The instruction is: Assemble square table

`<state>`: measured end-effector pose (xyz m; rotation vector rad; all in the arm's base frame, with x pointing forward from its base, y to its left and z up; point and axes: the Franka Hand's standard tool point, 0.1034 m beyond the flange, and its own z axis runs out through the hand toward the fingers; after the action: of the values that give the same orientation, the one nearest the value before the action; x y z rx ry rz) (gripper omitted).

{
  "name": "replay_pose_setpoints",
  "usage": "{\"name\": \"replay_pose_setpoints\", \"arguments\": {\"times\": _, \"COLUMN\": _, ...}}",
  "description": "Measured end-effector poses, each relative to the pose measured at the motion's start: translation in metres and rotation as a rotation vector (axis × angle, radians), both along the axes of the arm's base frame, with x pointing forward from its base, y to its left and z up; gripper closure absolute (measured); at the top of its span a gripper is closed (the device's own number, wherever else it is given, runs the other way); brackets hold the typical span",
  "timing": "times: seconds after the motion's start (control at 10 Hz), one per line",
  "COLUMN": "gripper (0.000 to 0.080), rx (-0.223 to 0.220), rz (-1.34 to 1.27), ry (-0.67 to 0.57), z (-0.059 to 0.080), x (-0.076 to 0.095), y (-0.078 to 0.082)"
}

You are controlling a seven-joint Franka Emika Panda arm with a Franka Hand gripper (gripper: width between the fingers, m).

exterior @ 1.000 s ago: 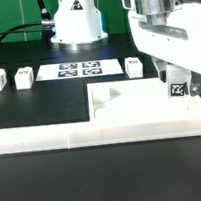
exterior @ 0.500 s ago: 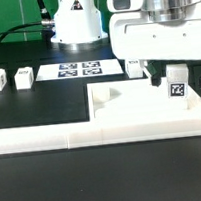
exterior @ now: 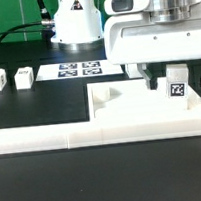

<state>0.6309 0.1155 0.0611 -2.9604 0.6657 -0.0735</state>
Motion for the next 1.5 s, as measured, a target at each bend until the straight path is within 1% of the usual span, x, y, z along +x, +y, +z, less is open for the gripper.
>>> {"name": "replay_pose_setpoints", "arguments": {"times": 0.1, "gripper": 0.0374, "rx": 0.0, "rz": -0.001, "ry": 0.0, "z": 0.0, "x": 0.0, "y": 0.0}}
{"name": "replay_pose_setpoints", "arguments": {"times": 0.2, "gripper": 0.0374, "rx": 0.004, "rz": -0.054, "ry": 0.005, "z": 0.0, "x": 0.0, "y": -0.001}}
{"name": "replay_pose_setpoints", "arguments": {"times": 0.3, "gripper": 0.0486, "rx": 0.002, "rz": -0.096, "ry": 0.009, "z": 0.0, "x": 0.0, "y": -0.005}}
{"name": "replay_pose_setpoints", "arguments": {"times": 0.6, "gripper": 0.0486, "rx": 0.002, "rz": -0.236, "ry": 0.027, "z": -0.001, "x": 0.0, "y": -0.008}}
{"name": "replay_pose_setpoints", "arguments": {"times": 0.9, "gripper": 0.0486, "rx": -0.017, "rz": -0.316, "ry": 0.039, "z": 0.0, "x": -0.001, "y": -0.017}}
{"name": "replay_pose_setpoints", "arguments": {"times": 1.1, "gripper": 0.0485, "rx": -0.02, "rz": -0.373, "ry": 0.043, "z": -0.001, "x": -0.002, "y": -0.023}}
{"name": "replay_pose_setpoints", "arguments": {"times": 1.2, "gripper": 0.0483, "rx": -0.022, "rz": -0.372, "ry": 0.043, "z": -0.001, "x": -0.002, "y": -0.024}}
{"name": "replay_pose_setpoints", "arguments": {"times": 1.3, "gripper": 0.0368, "rx": -0.022, "rz": -0.37, "ry": 0.043, "z": -0.001, "x": -0.002, "y": -0.024}}
{"name": "replay_pose_setpoints", "arguments": {"times": 1.4, "gripper": 0.0229, "rx": -0.022, "rz": -0.37, "ry": 0.043, "z": -0.001, "x": -0.002, "y": -0.024}}
{"name": "replay_pose_setpoints", "arguments": {"times": 1.5, "gripper": 0.0229, "rx": -0.022, "rz": -0.37, "ry": 0.043, "z": -0.002, "x": -0.002, "y": -0.024}}
